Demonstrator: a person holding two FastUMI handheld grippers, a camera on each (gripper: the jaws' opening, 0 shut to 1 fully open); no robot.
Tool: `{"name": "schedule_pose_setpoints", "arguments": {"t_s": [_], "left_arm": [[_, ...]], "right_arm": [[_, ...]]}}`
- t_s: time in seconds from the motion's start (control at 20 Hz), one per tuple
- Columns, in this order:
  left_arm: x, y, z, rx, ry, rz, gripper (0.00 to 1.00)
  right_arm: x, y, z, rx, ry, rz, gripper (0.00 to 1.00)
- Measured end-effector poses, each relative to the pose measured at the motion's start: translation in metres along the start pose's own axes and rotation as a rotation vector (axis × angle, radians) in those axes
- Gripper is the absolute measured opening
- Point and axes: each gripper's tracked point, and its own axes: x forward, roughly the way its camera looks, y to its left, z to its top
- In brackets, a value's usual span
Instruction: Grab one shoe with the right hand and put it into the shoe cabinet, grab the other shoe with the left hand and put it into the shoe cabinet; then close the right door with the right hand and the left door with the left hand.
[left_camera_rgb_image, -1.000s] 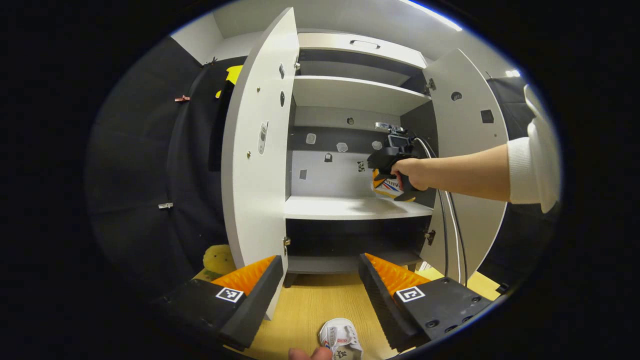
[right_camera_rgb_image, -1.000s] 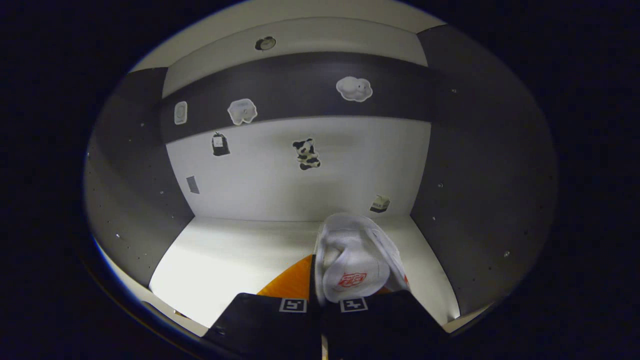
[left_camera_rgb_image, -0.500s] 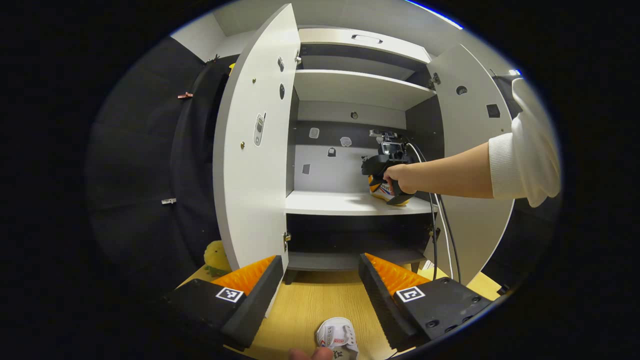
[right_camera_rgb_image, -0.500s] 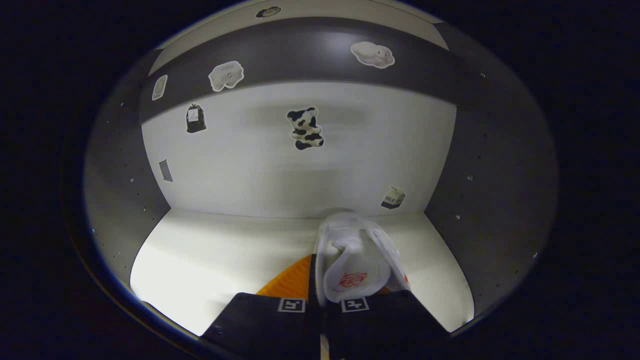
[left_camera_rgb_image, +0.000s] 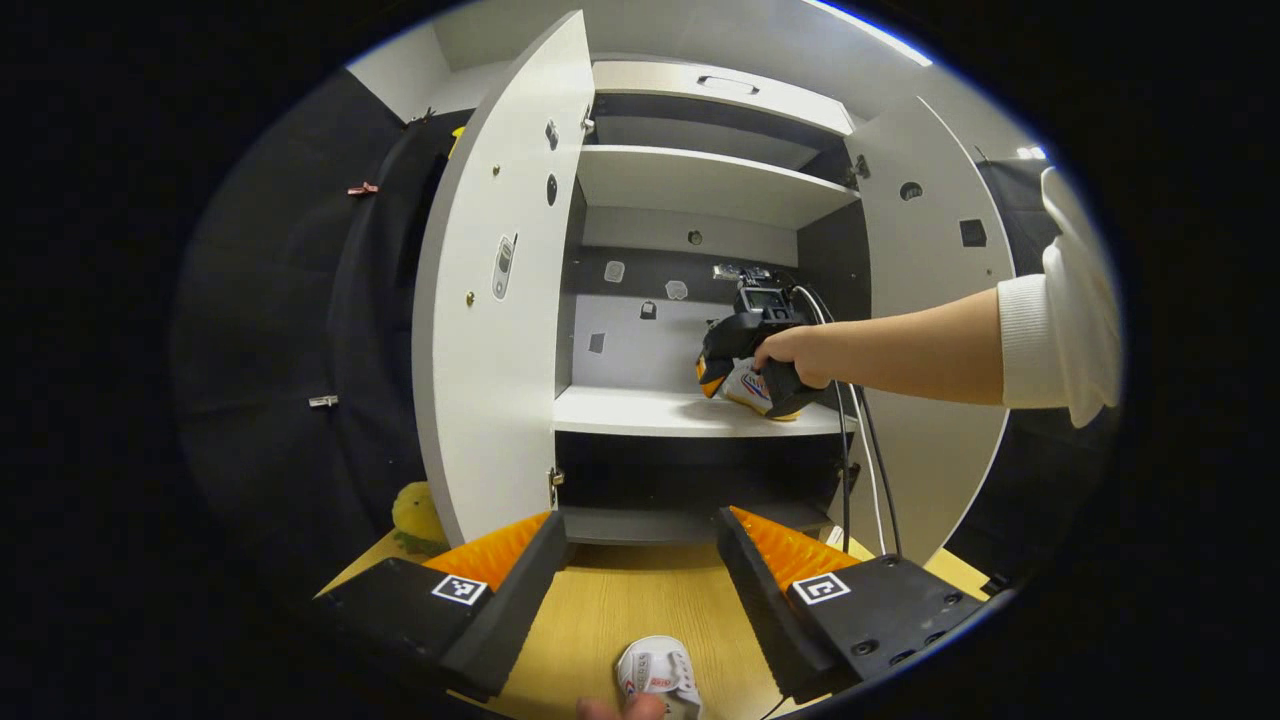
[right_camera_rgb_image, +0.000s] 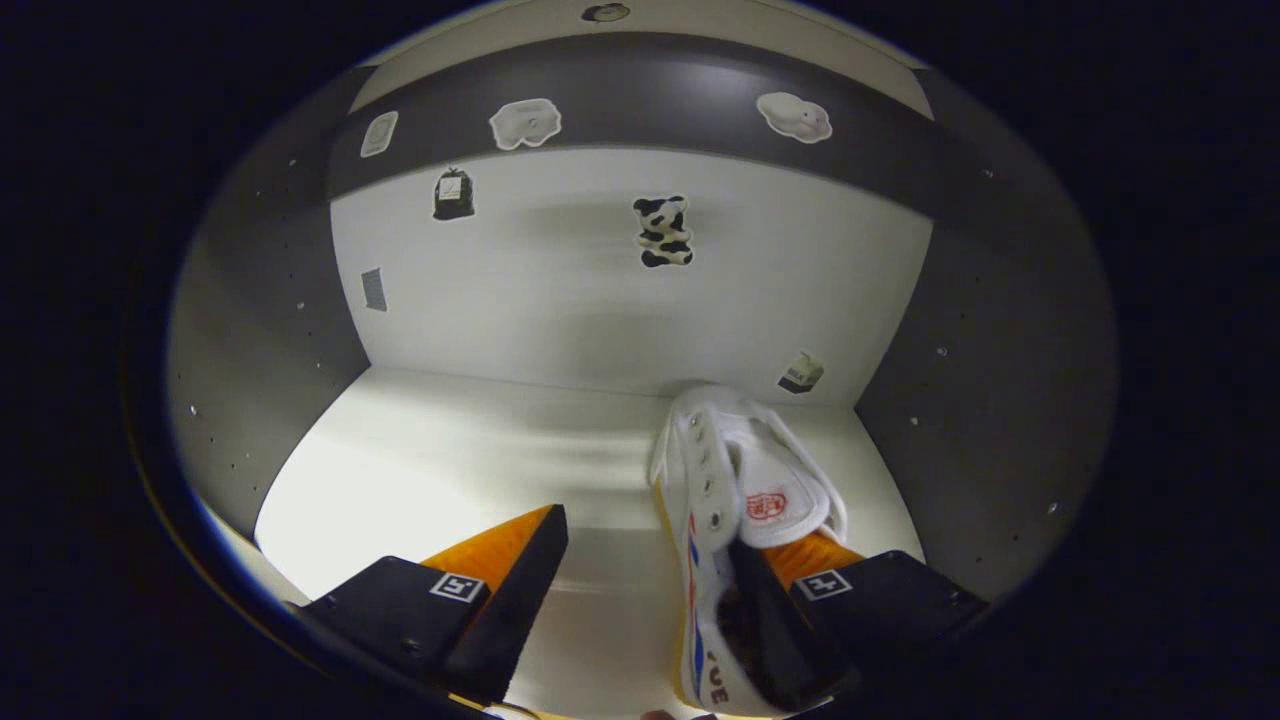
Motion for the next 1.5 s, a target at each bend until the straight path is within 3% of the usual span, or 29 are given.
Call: {"name": "schedule_pose_setpoints", "arguments": {"t_s": [0.35,0.65,0.8,1.05,1.3,1.5], "left_arm": [[-0.024,0.005,0.006,-0.023,-0.003,0.010,0.95],[-0.037,0.010,0.002,-0.009,-0.005,0.018,0.95],[-0.040,0.017,-0.006,-0.009,-0.006,0.030,0.95],[-0.051,0.027,-0.034,0.011,0.001,0.030,0.95],[-0.064,0.022,-0.103,0.047,0.106,-0.009,0.95],[-0.069,0.014,-0.164,0.074,0.208,-0.036,0.95]], "right_arm": [[-0.049,-0.005,0.005,0.028,-0.053,0.014,0.98],[-0.134,0.001,0.039,0.106,-0.288,0.085,0.99],[-0.185,0.000,0.036,0.101,-0.401,0.092,0.99],[-0.268,0.002,-0.007,0.106,-0.522,0.115,0.98],[-0.327,0.005,-0.064,0.060,-0.577,0.121,0.98],[-0.356,0.004,-0.119,0.095,-0.523,0.136,0.98]]}}
